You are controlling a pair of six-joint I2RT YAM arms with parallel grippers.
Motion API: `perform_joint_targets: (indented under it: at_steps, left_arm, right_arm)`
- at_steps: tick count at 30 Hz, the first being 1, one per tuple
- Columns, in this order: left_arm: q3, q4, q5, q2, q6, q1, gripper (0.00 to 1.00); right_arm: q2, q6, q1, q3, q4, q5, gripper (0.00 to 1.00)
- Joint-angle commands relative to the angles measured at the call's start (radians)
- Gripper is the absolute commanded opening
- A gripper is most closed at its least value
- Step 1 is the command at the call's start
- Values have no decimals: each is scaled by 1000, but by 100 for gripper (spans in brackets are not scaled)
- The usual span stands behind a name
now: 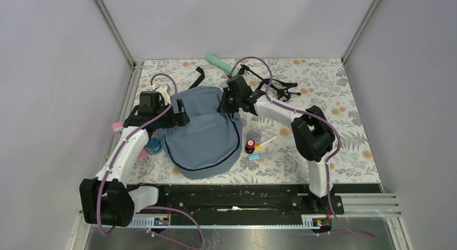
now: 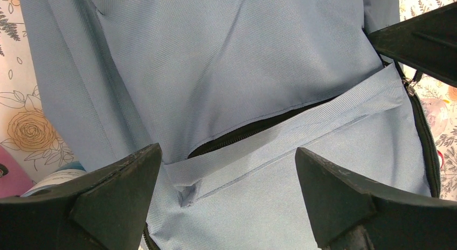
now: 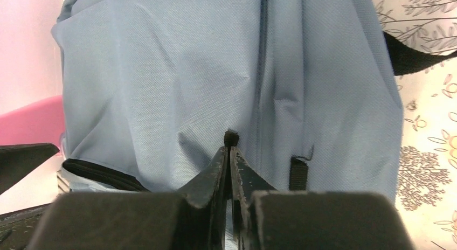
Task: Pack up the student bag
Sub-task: Unzip the student bag at the center of the board.
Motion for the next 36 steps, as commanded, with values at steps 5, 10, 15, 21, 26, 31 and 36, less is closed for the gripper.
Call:
perform_joint_targets:
  at_steps: [5,10,15,21,26,31,36]
  left_arm:
    - [1,14,48,-8,14,6,99]
    - [-2,14,52,-8,16,6,99]
    - [0,14,55,-6,16,6,99]
    - [-2,14,71,7,16,6,99]
    - [8,-5,127,50,22,5,85]
    - [13,-17,120,72,24,5,70]
    - [9,-18,86,55,32,-2,59]
  right_arm:
    - [-121,-30,4,-46,49,68,2]
    - [-135,-24,4,-51,88,55,0]
    - [-135,-23,4,-51,98,37,0]
    - [-170,-12,13,-99,135,36,0]
    - [-201,-24,44,-105,135,73,0]
    - [-196,-30,71,-78,135,89,0]
    - [-178,-30,95,-47,132,85,0]
